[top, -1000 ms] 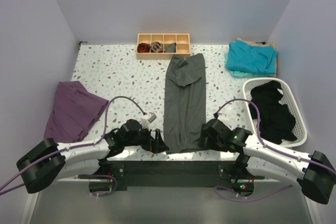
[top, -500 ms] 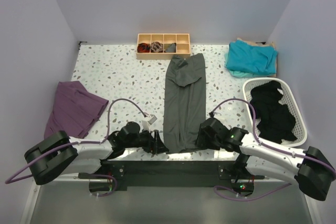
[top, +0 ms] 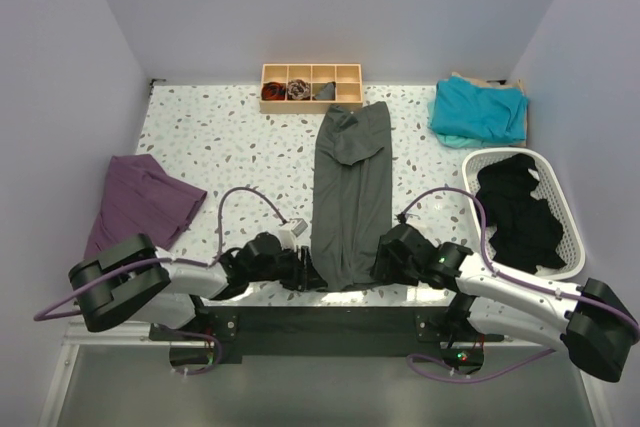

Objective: Fold and stack the t-shirts
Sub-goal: Grab the bottom of the folded rectangular tshirt with both arms, then fold the folded rectangular tshirt in 1/3 of the way

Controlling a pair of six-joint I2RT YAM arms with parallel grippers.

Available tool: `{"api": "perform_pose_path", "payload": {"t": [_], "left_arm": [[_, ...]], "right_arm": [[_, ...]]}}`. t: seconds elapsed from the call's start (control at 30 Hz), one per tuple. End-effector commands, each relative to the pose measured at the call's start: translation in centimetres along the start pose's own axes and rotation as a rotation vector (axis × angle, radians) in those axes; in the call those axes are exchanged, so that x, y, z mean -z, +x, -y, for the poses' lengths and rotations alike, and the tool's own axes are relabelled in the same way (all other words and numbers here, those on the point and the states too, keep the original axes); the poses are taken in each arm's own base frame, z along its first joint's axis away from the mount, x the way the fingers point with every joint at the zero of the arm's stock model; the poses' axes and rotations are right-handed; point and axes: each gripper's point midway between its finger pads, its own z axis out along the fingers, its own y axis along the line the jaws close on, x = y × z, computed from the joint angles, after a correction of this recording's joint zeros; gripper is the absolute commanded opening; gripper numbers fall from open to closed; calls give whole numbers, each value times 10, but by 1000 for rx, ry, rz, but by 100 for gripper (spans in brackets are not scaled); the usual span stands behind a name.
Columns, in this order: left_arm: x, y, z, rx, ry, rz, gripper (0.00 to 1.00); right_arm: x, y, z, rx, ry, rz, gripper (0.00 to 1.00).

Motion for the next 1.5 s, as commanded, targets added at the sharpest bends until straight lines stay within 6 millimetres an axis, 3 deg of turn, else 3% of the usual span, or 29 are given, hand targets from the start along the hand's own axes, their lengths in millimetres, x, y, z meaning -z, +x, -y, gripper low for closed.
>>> {"api": "perform_pose_path", "payload": {"t": [0.0, 0.1, 0.13, 0.23, 0.27, 0.37, 0.4, 0.6, 0.8, 0.9, 1.03, 1.2, 1.27, 1.33, 1.37, 1.47], "left_arm": [[-7, 8, -31, 39, -148, -11, 44], [-11, 10, -33, 47, -164, -29, 29], [-12, 10, -32, 48, -161, -32, 18], [-10, 10, -33, 49, -164, -29, 0], [-10, 10, -32, 43, -164, -29, 0], [-6, 9, -33, 9, -183, -43, 0], [-2, 10, -34, -13, -200, -61, 0], [21, 9, -39, -110, -292, -109, 0], [26, 12, -30, -115, -260, -137, 0], [23, 8, -23, -113, -245, -132, 0], [21, -13, -8, -143, -248, -93, 0], [19, -62, 16, -218, -285, 23, 0], [16, -83, 29, -244, -287, 76, 0], [14, -95, 24, -268, -348, 98, 0], [13, -106, 32, -279, -345, 120, 0], [9, -126, 33, -297, -384, 151, 0]], "right_arm": [[-4, 8, 15, 18, 46, -18, 62], [-5, 9, 18, 16, 58, -16, 61], [-5, 9, 19, 15, 62, -15, 61], [-5, 8, 20, 18, 59, -8, 47], [-4, 8, 19, 18, 56, -8, 35], [-4, 10, 20, 29, 49, -16, 14], [-3, 11, 19, 32, 45, -23, 2], [4, 27, 20, 58, 17, -102, 0], [9, 43, 17, 77, -40, -177, 0], [14, 32, 8, 98, -52, -146, 0], [30, -5, -19, 124, -106, -15, 0], [54, -61, -38, 176, -83, 193, 1], [57, -73, -42, 218, -59, 225, 2], [64, -91, -50, 233, -41, 280, 4], [61, -95, -50, 260, -12, 285, 4], [67, -117, -57, 294, 23, 345, 6]]}}
